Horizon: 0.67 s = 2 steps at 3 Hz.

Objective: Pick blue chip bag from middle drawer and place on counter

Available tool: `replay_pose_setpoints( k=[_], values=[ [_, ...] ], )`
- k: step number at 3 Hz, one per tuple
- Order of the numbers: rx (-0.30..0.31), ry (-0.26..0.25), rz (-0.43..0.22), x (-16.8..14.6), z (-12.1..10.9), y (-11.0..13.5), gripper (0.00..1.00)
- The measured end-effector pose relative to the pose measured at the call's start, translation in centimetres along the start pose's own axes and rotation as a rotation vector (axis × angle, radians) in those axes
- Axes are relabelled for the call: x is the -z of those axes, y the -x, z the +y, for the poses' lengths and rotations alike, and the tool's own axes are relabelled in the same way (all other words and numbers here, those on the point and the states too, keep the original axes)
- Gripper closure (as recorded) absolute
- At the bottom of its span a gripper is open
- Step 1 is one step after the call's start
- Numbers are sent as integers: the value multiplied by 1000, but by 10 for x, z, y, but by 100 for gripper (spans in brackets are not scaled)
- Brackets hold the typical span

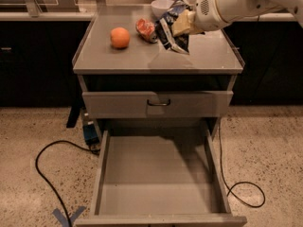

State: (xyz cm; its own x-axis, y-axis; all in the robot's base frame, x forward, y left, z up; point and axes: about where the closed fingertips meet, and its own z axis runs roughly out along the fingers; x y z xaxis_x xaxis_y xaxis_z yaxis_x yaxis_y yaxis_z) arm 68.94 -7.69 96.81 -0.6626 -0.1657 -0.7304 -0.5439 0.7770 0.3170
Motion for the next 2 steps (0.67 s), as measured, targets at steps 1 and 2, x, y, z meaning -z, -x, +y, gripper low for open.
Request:
replay_pose_setpoints(
  k=[1,2],
  values=[
    [-123,-88,-52,-1,-45,20,100],
    [-197,-116,-44,-21,-75,31,100]
  ],
)
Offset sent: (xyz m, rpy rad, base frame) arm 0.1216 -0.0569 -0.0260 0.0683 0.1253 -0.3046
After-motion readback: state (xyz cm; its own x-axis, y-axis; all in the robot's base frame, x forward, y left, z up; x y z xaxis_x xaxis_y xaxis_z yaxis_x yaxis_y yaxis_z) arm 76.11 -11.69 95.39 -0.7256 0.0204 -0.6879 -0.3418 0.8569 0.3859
